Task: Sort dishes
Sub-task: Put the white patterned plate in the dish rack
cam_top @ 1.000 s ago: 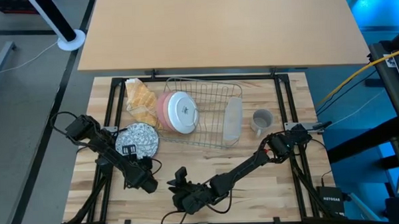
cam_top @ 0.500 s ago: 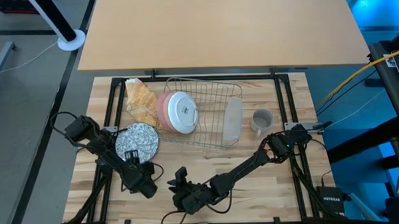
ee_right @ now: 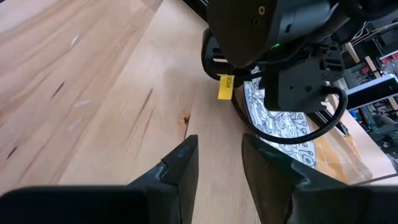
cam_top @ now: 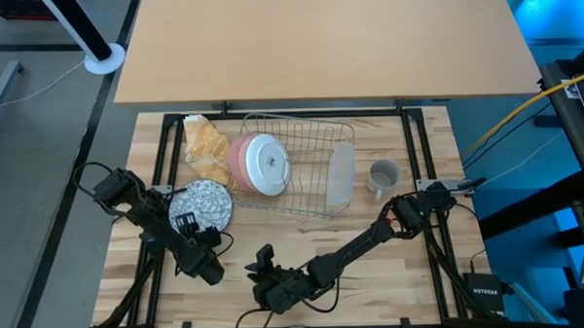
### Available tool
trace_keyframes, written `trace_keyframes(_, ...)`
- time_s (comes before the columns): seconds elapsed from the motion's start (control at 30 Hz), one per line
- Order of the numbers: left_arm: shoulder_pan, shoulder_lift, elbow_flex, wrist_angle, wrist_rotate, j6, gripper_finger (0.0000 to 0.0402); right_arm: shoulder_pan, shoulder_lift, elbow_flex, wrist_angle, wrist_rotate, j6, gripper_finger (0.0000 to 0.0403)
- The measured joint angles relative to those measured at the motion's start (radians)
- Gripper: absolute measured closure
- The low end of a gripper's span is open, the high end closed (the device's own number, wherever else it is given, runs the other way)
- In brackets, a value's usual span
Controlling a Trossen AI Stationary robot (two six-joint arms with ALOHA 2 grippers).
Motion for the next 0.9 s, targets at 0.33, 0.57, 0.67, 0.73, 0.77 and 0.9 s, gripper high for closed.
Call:
trace_keyframes(0.33,-0.001,0.006,-0.025,0.004,-0.148,-0.003,0.0219,0.000,0.000,0.000,0.000,0.000,0.000,0.0275)
trace_keyframes(0.57,0.000,0.009,-0.026,0.010,-0.213,0.002,0.0244,0.000,0.000,0.000,-0.002,0.000,0.000,0.0275)
trace_keyframes(0.67,0.002,0.010,-0.025,0.020,-0.227,0.022,0.0282,0.000,0.000,0.000,-0.005,0.000,0.000,0.0275)
trace_keyframes(0.73,0.002,0.010,-0.025,0.016,-0.228,0.026,0.0313,0.000,0.000,0.000,-0.005,0.000,0.000,0.0275)
trace_keyframes(0.77,0.002,0.010,-0.025,0.017,-0.227,0.026,0.0329,0.000,0.000,0.000,-0.006,0.000,0.000,0.0275)
trace_keyframes(0.9,0.000,0.010,-0.024,-0.008,-0.246,0.030,0.0385,0.000,0.000,0.000,-0.006,0.000,0.000,0.0275)
